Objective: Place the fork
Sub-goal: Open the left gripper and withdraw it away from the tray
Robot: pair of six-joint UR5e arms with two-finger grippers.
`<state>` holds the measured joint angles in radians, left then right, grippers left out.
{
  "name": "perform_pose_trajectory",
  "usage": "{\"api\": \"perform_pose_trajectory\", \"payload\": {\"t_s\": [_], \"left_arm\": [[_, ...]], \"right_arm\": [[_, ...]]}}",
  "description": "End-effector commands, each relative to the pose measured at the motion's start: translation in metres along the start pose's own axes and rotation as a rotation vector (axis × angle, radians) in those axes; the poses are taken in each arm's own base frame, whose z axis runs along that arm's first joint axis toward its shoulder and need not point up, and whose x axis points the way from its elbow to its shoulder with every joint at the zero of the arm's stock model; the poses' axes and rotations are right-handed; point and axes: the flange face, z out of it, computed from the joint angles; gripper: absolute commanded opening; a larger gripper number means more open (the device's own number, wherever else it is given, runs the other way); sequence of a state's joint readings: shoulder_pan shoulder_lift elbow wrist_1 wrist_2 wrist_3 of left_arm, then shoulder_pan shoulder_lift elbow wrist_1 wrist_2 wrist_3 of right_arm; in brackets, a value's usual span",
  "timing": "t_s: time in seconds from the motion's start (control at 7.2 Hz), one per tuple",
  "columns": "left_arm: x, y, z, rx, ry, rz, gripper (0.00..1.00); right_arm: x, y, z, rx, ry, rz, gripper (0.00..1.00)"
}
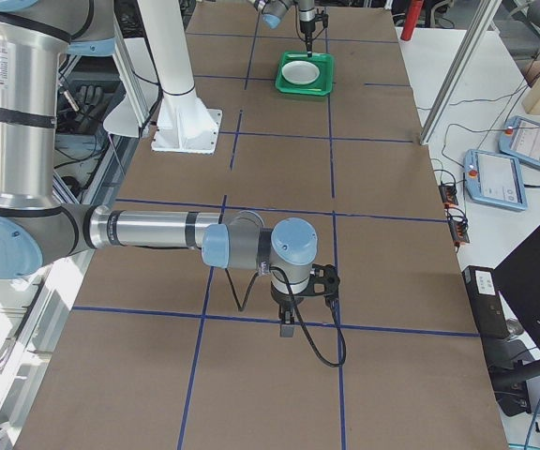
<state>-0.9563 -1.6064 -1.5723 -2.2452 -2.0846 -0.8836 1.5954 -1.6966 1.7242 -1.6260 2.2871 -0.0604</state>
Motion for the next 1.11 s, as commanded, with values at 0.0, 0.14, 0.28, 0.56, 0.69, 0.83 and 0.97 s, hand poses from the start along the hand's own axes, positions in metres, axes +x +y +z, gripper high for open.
{"api": "perform_pose_trajectory", "payload": {"t_s": [0.0, 0.14, 0.28, 0.56, 0.69, 0.83, 0.97], "left_arm": [[0.003, 0.001, 0.001, -0.003, 0.002, 0.007, 0.32], [0.004, 0.000, 0.000, -0.001, 0.006, 0.015, 0.99], [0.004, 0.000, -0.002, 0.002, 0.008, 0.015, 1.00], [0.021, -0.004, -0.024, 0.036, 0.040, 0.041, 1.00], [0.025, -0.011, -0.046, 0.073, 0.056, 0.045, 1.00], [0.011, -0.025, -0.069, 0.104, 0.061, 0.092, 1.00], [-0.019, -0.041, -0.093, 0.116, 0.077, 0.213, 1.00]], "right_arm": [[0.000, 0.000, 0.000, 0.000, 0.000, 0.001, 1.00], [0.000, 0.000, 0.000, 0.000, 0.000, -0.001, 1.00], [0.000, 0.000, 0.000, 0.000, 0.000, -0.001, 1.00], [0.000, 0.000, 0.000, 0.000, 0.000, -0.001, 1.00], [0.000, 0.000, 0.000, 0.000, 0.000, -0.001, 1.00], [0.000, 0.000, 0.000, 0.000, 0.000, 0.001, 1.00], [0.000, 0.000, 0.000, 0.000, 0.000, -0.001, 1.00]]}}
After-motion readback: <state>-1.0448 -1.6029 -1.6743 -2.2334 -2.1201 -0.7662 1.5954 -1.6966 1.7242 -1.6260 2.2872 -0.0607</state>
